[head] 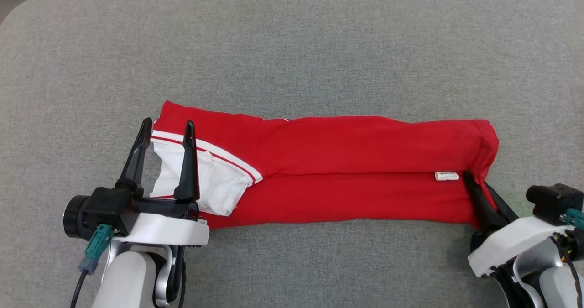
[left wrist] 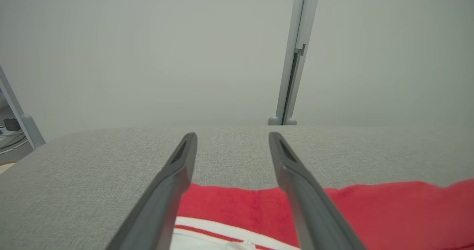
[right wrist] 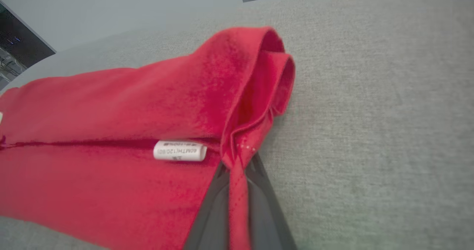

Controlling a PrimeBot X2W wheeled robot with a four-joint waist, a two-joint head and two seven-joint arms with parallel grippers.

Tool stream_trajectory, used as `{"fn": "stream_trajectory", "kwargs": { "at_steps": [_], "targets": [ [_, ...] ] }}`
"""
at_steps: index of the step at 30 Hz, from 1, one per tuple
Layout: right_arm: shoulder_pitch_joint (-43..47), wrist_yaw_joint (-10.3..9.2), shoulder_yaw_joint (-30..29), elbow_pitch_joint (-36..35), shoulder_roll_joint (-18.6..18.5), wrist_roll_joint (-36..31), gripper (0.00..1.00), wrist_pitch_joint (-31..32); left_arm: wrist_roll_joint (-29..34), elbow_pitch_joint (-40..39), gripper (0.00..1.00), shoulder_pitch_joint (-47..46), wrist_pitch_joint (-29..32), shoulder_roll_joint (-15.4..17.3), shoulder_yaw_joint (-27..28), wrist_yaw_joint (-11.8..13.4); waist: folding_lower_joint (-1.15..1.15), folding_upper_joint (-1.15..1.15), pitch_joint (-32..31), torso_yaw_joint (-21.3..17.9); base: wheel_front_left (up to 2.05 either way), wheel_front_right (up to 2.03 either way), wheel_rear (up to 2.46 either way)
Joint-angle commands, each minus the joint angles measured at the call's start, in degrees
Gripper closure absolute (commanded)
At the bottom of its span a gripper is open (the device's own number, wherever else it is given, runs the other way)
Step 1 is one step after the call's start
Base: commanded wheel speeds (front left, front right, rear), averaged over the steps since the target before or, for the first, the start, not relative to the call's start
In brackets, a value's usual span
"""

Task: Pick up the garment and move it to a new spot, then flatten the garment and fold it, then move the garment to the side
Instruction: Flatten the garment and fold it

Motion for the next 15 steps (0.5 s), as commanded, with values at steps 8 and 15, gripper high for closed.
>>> {"fn": "stream_trajectory", "kwargs": {
  "at_steps": [8, 15],
  "targets": [
    [6.6, -0.05, -4.0, -1.2, -4.1, 0.6, 1.0, -5.1, 0.6, -0.3, 0.0, 1.0, 0.0, 0.1, 0.9, -0.4, 0.0, 0.0, -0.9, -0.8, 0.0, 0.0, 0.0],
    [8.1, -0.05, -5.3, -3.1, -6.0, 0.7, 1.0, -6.1, 0.7, 0.0, 0.0, 1.9, 0.0, 0.1, 1.8, -0.4, 0.0, 0.0, -2.9, -1.5, 0.0, 0.0, 0.0]
  ]
}}
